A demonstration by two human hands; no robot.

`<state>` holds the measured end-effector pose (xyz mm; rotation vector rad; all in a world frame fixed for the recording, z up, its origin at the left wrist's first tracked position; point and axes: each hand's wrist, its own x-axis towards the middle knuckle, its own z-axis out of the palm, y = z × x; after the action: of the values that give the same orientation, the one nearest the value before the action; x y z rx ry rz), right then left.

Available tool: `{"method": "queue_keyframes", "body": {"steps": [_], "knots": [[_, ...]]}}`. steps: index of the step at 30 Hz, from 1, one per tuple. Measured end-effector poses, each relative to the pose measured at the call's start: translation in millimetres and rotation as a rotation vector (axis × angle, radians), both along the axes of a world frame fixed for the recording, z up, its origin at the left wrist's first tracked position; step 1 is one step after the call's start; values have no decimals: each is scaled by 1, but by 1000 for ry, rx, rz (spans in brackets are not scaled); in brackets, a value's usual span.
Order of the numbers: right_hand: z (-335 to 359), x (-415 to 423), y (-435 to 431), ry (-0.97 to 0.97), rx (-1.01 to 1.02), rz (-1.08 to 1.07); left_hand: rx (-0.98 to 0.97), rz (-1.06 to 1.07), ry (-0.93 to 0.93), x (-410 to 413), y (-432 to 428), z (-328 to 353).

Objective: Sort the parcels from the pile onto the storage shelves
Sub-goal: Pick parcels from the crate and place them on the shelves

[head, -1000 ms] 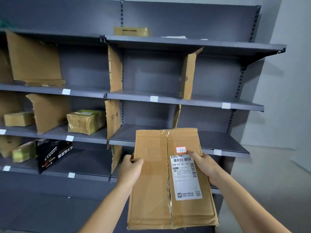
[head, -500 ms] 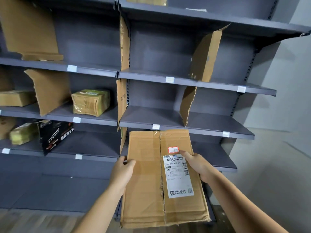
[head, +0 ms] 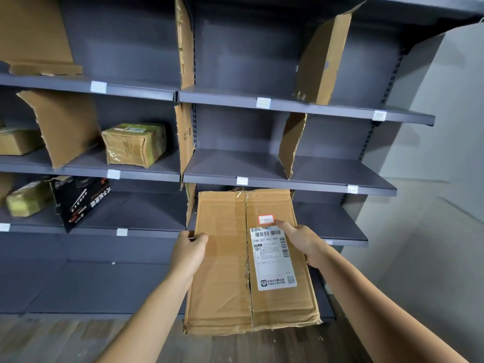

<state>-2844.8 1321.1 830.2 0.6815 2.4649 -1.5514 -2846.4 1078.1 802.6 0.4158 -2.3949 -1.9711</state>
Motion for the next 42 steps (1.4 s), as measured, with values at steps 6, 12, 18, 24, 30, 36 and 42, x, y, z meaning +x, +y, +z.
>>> {"method": "queue_keyframes", "body": {"steps": [6, 12, 18, 24, 30, 36, 42], "knots": [[-5, -24, 7, 7, -38, 10, -27, 15, 11, -22, 6, 1], [2, -79, 17, 53, -17, 43, -48, 79, 98, -69, 16, 19], [22, -148, 36, 149, -17, 14, -84, 68, 146, -125, 31, 42], [33, -204, 53, 216, -78, 13, -83, 24, 170, -172, 45, 63], [33, -233, 71, 274, -141, -16, -18, 44, 123, -209, 52, 69], [27, -262, 82, 253, -275, -32, 145, -33, 97, -239, 44, 65], [27, -282, 72, 206, -274, 2, 180, -148, 147, -270, 37, 58]]}}
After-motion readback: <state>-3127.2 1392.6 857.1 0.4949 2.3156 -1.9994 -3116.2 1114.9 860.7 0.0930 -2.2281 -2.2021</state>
